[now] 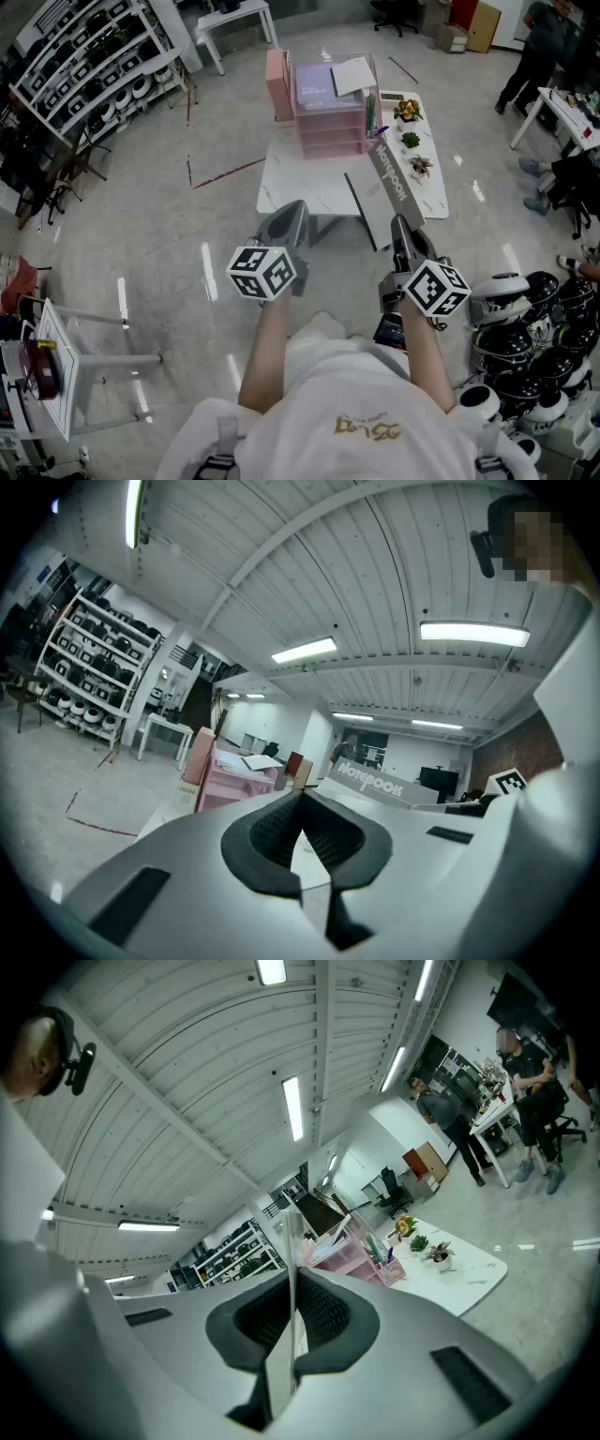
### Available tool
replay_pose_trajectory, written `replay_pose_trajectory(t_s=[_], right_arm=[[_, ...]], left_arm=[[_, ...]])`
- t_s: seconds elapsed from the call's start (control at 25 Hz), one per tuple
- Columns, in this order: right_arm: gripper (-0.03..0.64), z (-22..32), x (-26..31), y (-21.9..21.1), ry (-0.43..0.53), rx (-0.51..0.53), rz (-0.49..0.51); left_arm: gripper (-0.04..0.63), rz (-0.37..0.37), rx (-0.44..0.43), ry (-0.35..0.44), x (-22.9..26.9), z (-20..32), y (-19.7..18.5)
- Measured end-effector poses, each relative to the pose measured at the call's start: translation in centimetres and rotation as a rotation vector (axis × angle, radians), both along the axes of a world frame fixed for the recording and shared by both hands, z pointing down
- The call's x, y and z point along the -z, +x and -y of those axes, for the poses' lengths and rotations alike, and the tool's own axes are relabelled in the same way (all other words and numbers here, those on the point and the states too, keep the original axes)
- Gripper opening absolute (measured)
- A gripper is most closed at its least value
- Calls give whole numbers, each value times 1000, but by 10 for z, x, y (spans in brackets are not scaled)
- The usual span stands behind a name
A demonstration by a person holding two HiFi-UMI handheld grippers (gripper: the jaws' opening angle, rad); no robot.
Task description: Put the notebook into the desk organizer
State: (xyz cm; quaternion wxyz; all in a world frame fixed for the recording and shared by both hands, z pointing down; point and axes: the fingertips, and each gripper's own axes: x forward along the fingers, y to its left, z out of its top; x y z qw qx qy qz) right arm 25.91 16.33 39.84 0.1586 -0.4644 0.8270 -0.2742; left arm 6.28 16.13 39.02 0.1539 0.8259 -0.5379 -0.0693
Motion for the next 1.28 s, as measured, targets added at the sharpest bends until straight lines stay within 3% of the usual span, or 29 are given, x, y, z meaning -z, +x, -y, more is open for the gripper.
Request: replay_pose_trajectory(t_s=[0.56, 0.88, 1.04, 1.28], right_arm=[[18, 2, 1, 3, -19, -13, 59], [18, 24, 9, -10, 0, -14, 63], [18, 49, 8, -21, 2, -21, 59], [18, 114, 12, -50, 5, -73, 61]], left_arm=[[17, 16, 12, -3, 1, 1, -6], [17, 20, 31, -12, -2, 16, -27], [17, 13, 25, -10, -4, 45, -39], [17, 10, -58, -5, -3, 129, -58]])
